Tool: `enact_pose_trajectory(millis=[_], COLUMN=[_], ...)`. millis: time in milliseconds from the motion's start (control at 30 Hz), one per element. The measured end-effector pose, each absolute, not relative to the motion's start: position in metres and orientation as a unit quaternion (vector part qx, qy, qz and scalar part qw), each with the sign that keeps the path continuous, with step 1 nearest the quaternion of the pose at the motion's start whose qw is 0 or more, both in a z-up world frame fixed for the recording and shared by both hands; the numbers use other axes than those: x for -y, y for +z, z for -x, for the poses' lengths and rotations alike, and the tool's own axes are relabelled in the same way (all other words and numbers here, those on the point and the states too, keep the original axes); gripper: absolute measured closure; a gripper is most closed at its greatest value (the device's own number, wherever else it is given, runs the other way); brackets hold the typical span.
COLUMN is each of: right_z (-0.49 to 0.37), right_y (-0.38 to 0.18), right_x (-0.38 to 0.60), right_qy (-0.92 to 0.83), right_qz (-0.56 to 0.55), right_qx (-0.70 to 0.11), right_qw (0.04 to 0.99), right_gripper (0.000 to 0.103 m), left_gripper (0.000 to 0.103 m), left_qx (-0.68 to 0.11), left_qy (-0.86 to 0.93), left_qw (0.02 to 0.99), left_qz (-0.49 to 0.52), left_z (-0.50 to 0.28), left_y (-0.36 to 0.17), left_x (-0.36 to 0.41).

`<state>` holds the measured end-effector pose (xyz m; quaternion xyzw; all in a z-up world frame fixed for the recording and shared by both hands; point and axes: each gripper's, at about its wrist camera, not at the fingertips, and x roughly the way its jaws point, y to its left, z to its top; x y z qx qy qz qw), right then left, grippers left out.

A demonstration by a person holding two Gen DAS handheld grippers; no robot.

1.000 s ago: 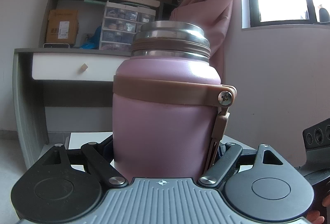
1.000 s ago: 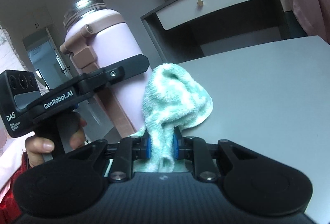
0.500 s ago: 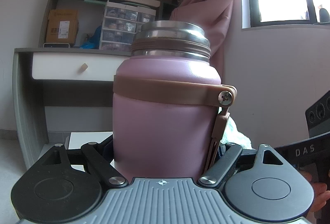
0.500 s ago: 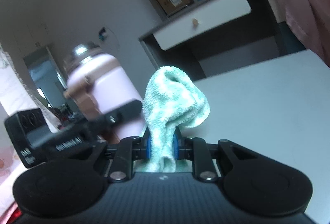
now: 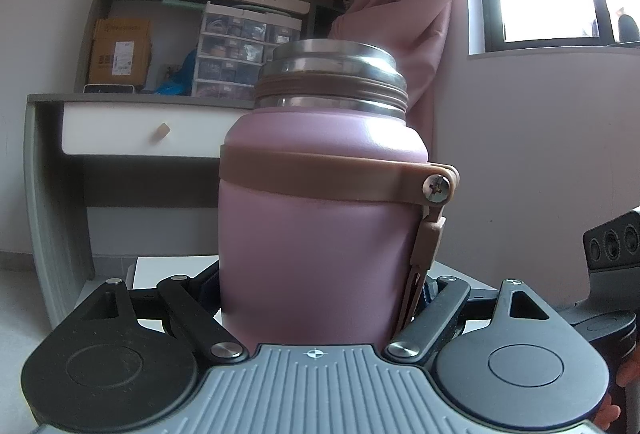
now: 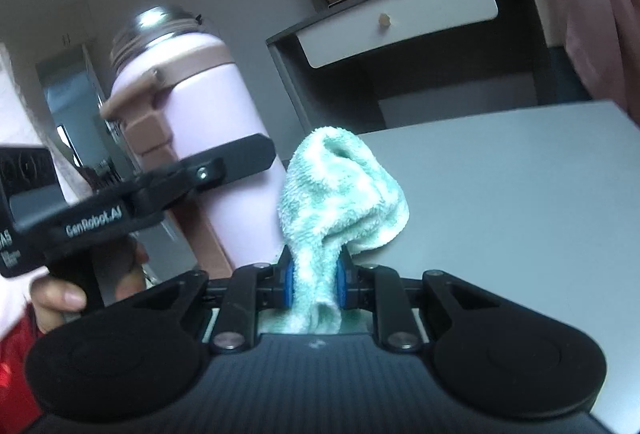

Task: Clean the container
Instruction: 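Rub the green towel against the bottle side with the right gripper, then rotate the pink bottle in the left gripper to expose its strap side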

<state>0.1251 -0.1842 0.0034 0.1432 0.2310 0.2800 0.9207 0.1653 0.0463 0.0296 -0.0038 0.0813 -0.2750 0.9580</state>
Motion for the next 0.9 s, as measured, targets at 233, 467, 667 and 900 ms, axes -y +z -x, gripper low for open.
enact_pose_trajectory(millis=[233,467,667,900], right_z=[-0.121,-0.108,-0.097,-0.092], right_y=[0.001,0.001,0.001,-0.002], right_x=[0.195,0.201,0.210,0.230], right_qy=[0.281,0.289,0.294,0.284], right_qz=[-0.155,-0.148,-0.153,-0.177], right_qx=[-0.237,-0.230,-0.221,-0.213], right_qw=[0.917,0.918,0.917,0.918], right_gripper=[0.083,0.083,0.083,0.082], left_gripper=[0.019,0.017,0.000,0.000], left_qx=[-0.080,-0.082,-0.074,-0.063], left_qy=[-0.272,-0.259,-0.199,-0.121], left_qw=[0.959,0.963,0.976,0.988], left_qz=[0.004,-0.006,-0.040,-0.072], left_z=[-0.165,-0.162,-0.142,-0.113], left_y=[0.029,0.030,0.032,0.033], left_x=[-0.045,-0.042,-0.020,0.008])
